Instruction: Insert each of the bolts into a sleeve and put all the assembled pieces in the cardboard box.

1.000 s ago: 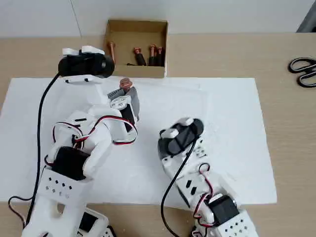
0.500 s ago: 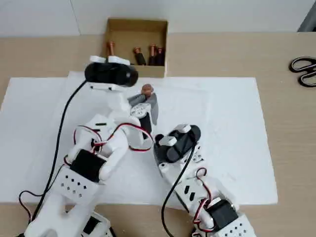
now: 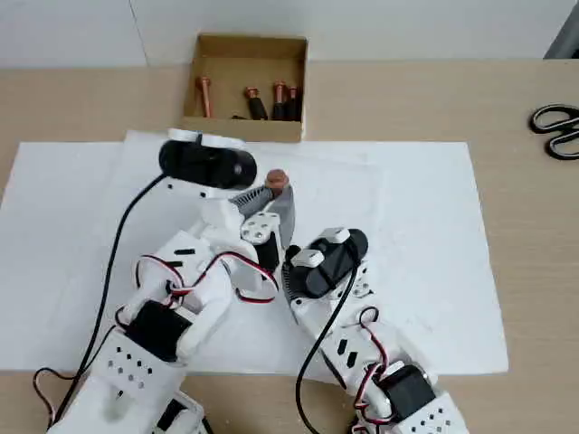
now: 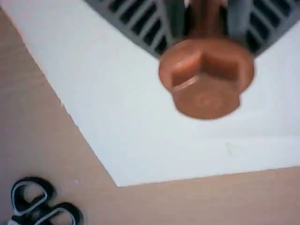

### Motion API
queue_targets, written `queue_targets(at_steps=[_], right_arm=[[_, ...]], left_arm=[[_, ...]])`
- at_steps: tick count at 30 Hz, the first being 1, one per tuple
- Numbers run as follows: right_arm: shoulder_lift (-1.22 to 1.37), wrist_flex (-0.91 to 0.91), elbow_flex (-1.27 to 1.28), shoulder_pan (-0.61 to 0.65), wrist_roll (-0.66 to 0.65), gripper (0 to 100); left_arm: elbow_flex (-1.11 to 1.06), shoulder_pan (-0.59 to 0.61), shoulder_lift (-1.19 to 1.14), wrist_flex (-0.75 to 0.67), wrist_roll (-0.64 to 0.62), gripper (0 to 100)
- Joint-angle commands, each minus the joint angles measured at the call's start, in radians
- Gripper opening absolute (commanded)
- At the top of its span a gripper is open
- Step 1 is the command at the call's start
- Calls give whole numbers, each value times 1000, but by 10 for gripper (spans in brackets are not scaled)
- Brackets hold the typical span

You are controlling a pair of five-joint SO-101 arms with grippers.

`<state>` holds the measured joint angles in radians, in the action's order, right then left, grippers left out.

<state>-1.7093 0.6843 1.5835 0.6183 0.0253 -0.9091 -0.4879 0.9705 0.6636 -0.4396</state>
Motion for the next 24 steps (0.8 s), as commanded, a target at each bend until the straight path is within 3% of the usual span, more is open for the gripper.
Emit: queue_targets(at_steps=[1, 6, 24], right_arm=[[-15, -21, -8, 2, 11, 4], [-16, -21, -8, 2, 11, 4], [-21, -18, -11, 2, 11, 4]], left_arm=[[-2, -9, 31, -38, 8, 6], [-47, -23, 29, -94, 8, 6], [-108, -21, 29, -95, 8, 6]])
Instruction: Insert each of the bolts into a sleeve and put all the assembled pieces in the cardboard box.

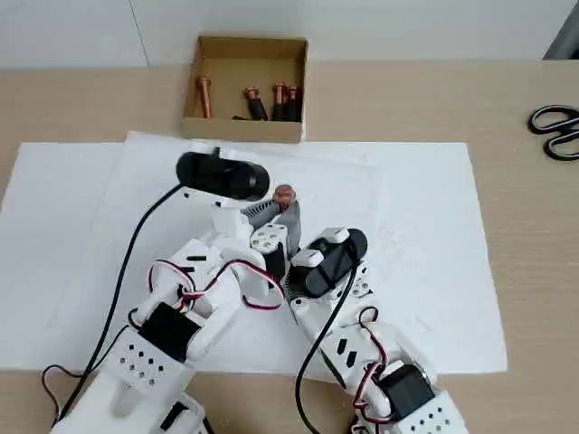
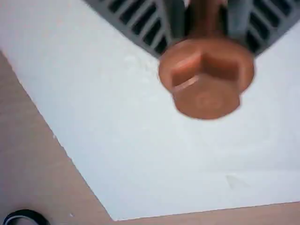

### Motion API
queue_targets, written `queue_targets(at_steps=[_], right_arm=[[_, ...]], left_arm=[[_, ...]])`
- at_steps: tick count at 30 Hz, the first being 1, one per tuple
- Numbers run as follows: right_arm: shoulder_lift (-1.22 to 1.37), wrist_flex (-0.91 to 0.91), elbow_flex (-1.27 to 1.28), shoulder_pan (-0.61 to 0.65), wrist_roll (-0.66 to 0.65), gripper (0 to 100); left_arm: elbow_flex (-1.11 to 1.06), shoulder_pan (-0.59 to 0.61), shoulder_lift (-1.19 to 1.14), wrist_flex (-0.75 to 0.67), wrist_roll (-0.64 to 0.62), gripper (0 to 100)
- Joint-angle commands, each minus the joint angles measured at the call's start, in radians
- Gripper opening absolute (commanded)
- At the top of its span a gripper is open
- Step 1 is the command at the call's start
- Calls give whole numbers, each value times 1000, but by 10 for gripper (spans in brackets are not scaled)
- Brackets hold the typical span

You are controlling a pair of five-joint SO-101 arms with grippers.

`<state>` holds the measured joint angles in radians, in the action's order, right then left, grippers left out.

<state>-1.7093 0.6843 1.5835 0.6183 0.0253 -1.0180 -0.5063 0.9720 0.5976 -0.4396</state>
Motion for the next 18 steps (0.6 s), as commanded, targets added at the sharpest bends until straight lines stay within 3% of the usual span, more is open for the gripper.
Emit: queue_targets(at_steps=[1, 18], right_arm=[[-21, -18, -11, 2, 11, 4], [-21, -21, -15, -1, 11, 4]], left_arm=[[1, -3, 28, -29, 8, 6], [-70, -3, 29, -23, 35, 6]])
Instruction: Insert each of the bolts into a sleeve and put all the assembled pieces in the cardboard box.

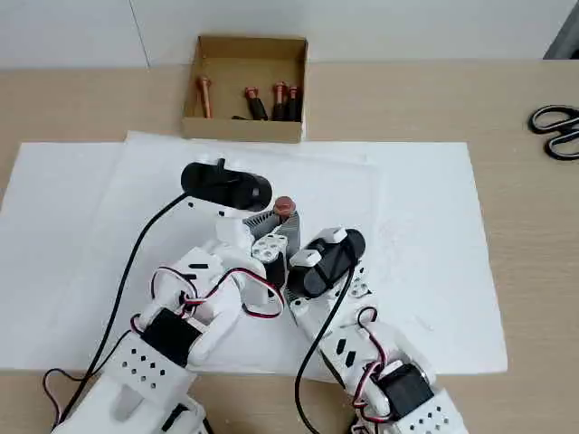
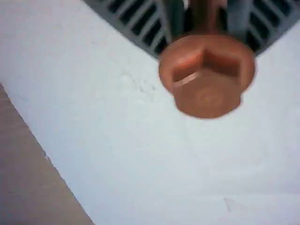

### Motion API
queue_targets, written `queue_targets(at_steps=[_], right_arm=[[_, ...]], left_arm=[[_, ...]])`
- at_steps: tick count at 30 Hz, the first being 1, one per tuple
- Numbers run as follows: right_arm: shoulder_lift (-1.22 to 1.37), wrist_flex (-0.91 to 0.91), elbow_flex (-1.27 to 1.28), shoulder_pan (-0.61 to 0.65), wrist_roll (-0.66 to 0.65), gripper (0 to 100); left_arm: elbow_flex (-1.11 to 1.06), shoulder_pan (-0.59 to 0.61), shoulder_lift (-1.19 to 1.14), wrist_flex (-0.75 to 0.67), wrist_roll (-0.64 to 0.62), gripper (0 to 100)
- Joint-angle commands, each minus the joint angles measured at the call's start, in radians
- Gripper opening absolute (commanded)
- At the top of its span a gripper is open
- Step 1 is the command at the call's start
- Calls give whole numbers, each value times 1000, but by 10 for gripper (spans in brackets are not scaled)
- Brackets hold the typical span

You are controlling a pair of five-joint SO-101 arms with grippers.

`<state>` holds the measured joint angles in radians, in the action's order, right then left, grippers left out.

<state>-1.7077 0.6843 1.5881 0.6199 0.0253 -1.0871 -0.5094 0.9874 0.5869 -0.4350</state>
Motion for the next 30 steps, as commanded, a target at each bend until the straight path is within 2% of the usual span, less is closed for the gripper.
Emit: queue_targets(at_steps=[1, 14, 30], right_arm=[[-22, -21, -20, -2, 11, 4], [-22, -21, -20, -4, 11, 4], [-24, -21, -18, -4, 11, 4]], left_arm=[[-1, 0, 14, -3, 51, 6], [7, -2, 15, 155, 80, 6], [1, -34, 15, 161, 81, 6]])
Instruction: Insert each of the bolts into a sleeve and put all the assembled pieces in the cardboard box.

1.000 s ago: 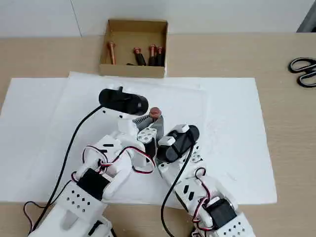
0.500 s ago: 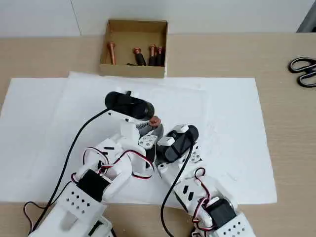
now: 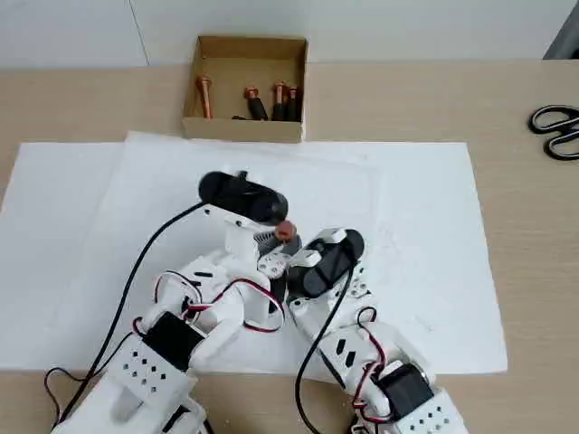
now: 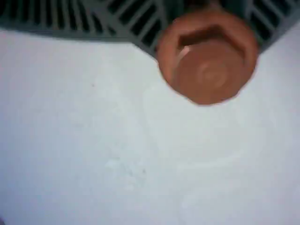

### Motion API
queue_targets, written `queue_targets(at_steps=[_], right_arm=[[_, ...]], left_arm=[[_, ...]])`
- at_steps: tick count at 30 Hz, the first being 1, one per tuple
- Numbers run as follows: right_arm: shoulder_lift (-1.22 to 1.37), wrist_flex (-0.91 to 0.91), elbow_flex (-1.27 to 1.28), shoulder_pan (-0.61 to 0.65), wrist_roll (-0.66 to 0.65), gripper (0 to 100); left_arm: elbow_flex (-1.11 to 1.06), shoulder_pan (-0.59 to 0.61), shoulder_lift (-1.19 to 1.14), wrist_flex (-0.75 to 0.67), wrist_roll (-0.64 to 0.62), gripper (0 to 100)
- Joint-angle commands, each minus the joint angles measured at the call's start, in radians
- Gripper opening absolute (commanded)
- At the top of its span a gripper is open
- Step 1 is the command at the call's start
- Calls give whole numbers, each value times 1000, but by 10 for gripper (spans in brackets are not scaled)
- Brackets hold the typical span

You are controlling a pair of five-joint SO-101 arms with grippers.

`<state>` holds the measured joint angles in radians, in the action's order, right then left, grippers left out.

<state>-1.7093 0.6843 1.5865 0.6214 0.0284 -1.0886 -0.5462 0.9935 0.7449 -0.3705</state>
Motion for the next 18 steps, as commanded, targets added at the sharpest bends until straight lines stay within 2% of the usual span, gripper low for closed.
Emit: queue_targets(at_steps=[1, 11, 18], right_arm=[[-22, -21, -17, -5, 8, 4], [-22, -21, -15, -5, 8, 4], [-22, -21, -15, -5, 8, 4]], left_arm=[[2, 5, 8, 2, 17, 11], [53, 32, 9, 51, 14, 147], [251, 58, 9, 279, 12, 209]])
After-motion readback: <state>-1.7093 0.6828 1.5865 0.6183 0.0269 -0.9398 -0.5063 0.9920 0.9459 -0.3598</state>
